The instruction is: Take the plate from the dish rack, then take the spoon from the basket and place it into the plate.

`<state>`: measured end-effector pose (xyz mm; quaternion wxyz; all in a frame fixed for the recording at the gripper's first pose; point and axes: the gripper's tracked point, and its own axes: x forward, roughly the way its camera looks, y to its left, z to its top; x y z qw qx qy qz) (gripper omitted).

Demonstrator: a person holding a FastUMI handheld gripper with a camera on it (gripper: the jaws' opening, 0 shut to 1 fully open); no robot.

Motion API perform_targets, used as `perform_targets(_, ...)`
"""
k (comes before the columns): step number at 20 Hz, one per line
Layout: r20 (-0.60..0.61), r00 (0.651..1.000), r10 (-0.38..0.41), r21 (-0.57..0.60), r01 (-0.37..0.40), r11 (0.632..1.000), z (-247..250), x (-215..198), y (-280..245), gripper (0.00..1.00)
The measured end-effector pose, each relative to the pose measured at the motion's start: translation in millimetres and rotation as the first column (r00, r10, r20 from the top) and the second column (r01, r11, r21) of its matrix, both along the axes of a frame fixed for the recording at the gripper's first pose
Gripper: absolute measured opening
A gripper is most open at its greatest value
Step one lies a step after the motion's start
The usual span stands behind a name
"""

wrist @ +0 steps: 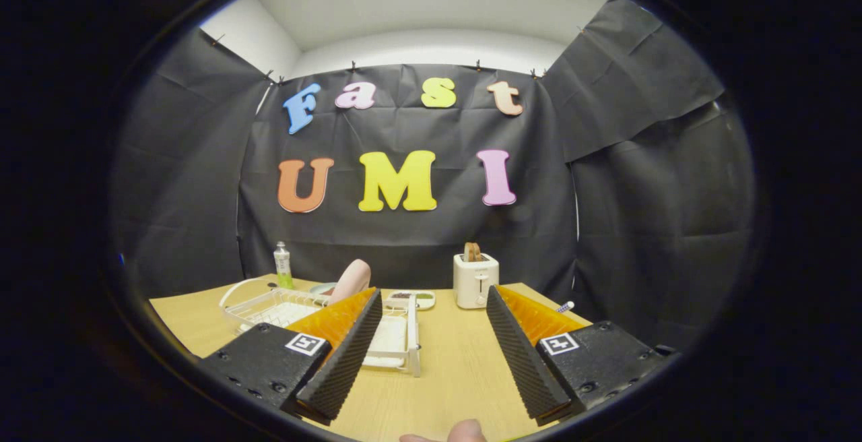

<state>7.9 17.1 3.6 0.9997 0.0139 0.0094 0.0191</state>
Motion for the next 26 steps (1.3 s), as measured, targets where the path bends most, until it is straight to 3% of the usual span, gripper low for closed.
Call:
perform_targets(8,0.006,0.999,0.031,-0.028,-0.031,0.999,12.9,7.5,10.4,1.0)
perform_targets(15,-0.042,0.993,0.109,-0.056,-0.111,0.992,39.8,32.8,23.3,1.0)
perform_targets(26,-0.261,0.934,0.243,-0.067,-0.269,0.961,98.5,126.6,88.3,1.0)
